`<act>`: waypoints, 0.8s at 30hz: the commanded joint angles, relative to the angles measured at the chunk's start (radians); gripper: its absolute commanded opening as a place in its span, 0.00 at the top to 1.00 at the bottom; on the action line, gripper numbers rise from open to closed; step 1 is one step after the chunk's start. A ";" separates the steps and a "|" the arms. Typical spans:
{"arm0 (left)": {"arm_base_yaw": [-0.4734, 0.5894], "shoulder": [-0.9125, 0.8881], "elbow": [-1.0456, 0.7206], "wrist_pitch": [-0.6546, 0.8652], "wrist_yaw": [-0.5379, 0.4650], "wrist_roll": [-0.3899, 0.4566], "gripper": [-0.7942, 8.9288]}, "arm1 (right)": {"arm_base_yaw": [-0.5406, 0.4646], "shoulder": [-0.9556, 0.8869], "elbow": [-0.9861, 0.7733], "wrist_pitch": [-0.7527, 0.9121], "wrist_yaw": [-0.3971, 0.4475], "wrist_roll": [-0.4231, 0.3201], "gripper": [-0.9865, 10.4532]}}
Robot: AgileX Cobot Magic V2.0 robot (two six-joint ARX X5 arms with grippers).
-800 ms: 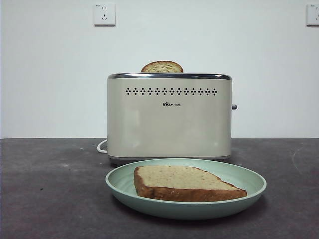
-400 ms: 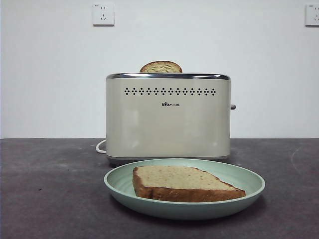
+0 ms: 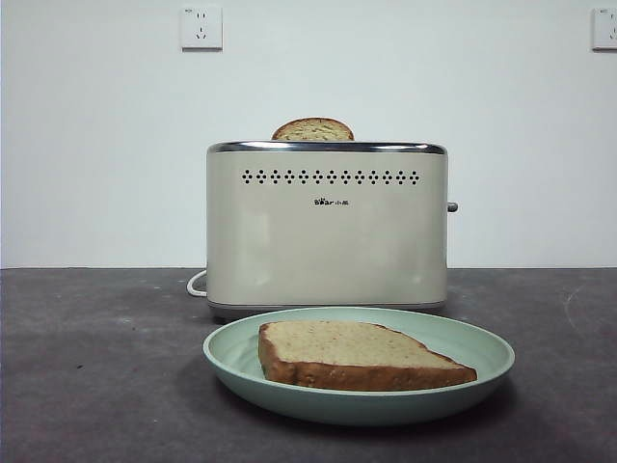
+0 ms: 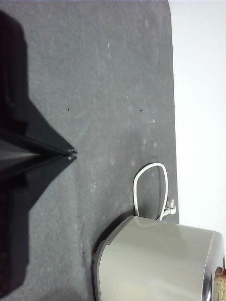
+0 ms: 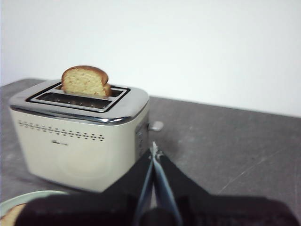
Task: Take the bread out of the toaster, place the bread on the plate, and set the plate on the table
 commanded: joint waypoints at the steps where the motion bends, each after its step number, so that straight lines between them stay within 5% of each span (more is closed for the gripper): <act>1: 0.003 -0.003 -0.012 0.003 -0.002 -0.010 0.92 | -0.003 -0.059 -0.110 0.038 0.064 0.018 0.91; 9: 0.003 -0.003 -0.012 0.003 -0.002 -0.010 0.92 | -0.001 -0.186 -0.299 0.039 0.190 0.096 0.91; 24: 0.003 -0.003 -0.012 0.003 -0.002 -0.010 0.92 | 0.002 -0.260 -0.428 0.051 0.199 0.167 0.91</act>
